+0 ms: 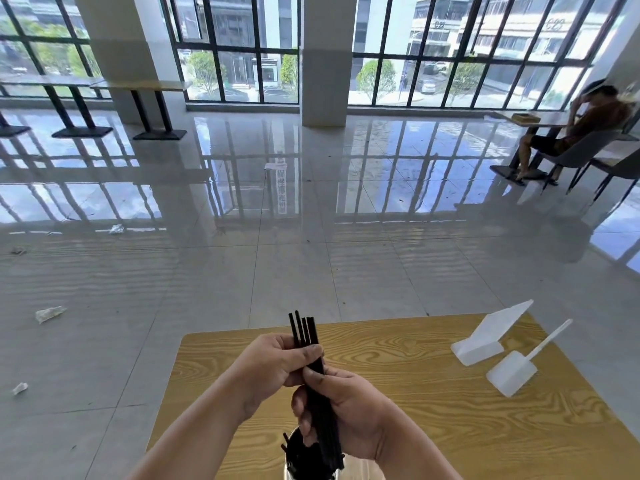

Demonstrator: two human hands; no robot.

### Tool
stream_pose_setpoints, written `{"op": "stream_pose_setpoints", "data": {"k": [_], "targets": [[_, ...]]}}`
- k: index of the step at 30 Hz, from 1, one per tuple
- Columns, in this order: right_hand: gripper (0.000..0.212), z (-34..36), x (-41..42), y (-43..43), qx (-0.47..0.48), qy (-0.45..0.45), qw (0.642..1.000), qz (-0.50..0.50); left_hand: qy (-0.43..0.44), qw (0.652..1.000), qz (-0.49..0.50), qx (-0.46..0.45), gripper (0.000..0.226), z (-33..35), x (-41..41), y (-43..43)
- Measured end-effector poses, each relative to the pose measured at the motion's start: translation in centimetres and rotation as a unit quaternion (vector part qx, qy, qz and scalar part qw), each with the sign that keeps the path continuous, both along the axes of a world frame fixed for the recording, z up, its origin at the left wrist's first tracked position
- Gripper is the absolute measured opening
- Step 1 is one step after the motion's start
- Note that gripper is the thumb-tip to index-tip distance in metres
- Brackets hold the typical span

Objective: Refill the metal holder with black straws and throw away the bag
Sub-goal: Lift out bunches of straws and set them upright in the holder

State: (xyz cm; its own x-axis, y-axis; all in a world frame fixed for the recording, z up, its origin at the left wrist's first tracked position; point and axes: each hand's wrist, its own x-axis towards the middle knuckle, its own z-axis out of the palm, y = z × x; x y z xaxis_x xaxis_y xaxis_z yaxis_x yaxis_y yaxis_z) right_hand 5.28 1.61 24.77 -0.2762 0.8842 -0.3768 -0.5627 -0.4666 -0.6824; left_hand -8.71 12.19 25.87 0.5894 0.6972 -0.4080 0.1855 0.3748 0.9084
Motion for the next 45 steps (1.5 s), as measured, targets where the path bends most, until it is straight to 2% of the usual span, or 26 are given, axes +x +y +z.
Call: {"op": "stream_pose_setpoints", "data": {"k": [13, 20, 23, 25, 27, 29, 30, 31, 33, 36, 39, 42, 44, 45], "targets": [[0.035, -0.3, 0.2, -0.1, -0.006, 0.006, 1.000, -0.007, 0.002, 1.000, -0.001, -0.002, 0.023, -0.1, 0.4, -0.1], [0.053, -1.3, 0.6, -0.2, 0.005, 0.001, 1.000, -0.012, -0.025, 0.999, 0.007, -0.025, 0.049, -0.9, 0.5, -0.2], [0.042, -1.7, 1.0, -0.2, 0.008, -0.015, 1.000, -0.006, 0.002, 0.999, 0.049, -0.015, 0.052, -1.7, 0.7, 0.2], [0.036, -2.0, 1.3, -0.2, 0.006, -0.030, 0.999, -0.009, 0.022, 0.993, 0.115, 0.022, 0.050, -1.8, 0.6, 0.6], [0.034, -2.5, 1.3, 0.0, -0.030, -0.050, 0.997, -0.057, -0.024, 0.979, 0.200, 0.040, 0.048, -1.5, 0.3, 1.1], [0.036, -3.5, 1.6, 0.6, -0.097, -0.077, 0.977, -0.174, -0.090, 0.962, 0.247, 0.071, 0.040, -0.9, -0.1, 1.3], [0.036, -4.0, 2.0, 0.8, -0.127, -0.090, 0.959, -0.238, -0.095, 0.957, 0.247, 0.120, 0.033, -0.5, -0.1, 1.1], [0.036, -4.5, 2.4, 1.0, -0.148, -0.096, 0.941, -0.288, -0.077, 0.952, 0.232, 0.183, 0.024, -0.3, 0.0, 0.8], [0.035, -4.8, 3.0, 1.1, -0.164, -0.094, 0.924, -0.333, -0.007, 0.933, 0.161, 0.321, 0.023, -0.3, 0.4, 0.1], [0.034, -4.4, 3.0, 1.4, -0.140, -0.030, 0.942, -0.304, 0.109, 0.891, -0.004, 0.440, 0.013, -0.4, 1.3, -1.4], [0.043, -3.7, 2.8, 1.9, -0.108, 0.007, 0.963, -0.248, 0.170, 0.859, -0.125, 0.466, 0.018, -0.5, 2.1, -2.6], [0.033, -3.0, 2.8, 1.8, -0.095, -0.039, 0.971, -0.215, 0.195, 0.839, -0.194, 0.469, 0.038, -0.2, 2.2, -3.0], [0.028, -2.8, 3.1, 1.6, -0.103, -0.048, 0.965, -0.237, 0.214, 0.837, -0.240, 0.442, 0.059, 0.0, 1.9, -2.8], [0.028, -2.8, 3.2, 1.4, -0.110, -0.036, 0.959, -0.257, 0.216, 0.849, -0.257, 0.408, 0.069, 0.2, 1.6, -2.6]]}}
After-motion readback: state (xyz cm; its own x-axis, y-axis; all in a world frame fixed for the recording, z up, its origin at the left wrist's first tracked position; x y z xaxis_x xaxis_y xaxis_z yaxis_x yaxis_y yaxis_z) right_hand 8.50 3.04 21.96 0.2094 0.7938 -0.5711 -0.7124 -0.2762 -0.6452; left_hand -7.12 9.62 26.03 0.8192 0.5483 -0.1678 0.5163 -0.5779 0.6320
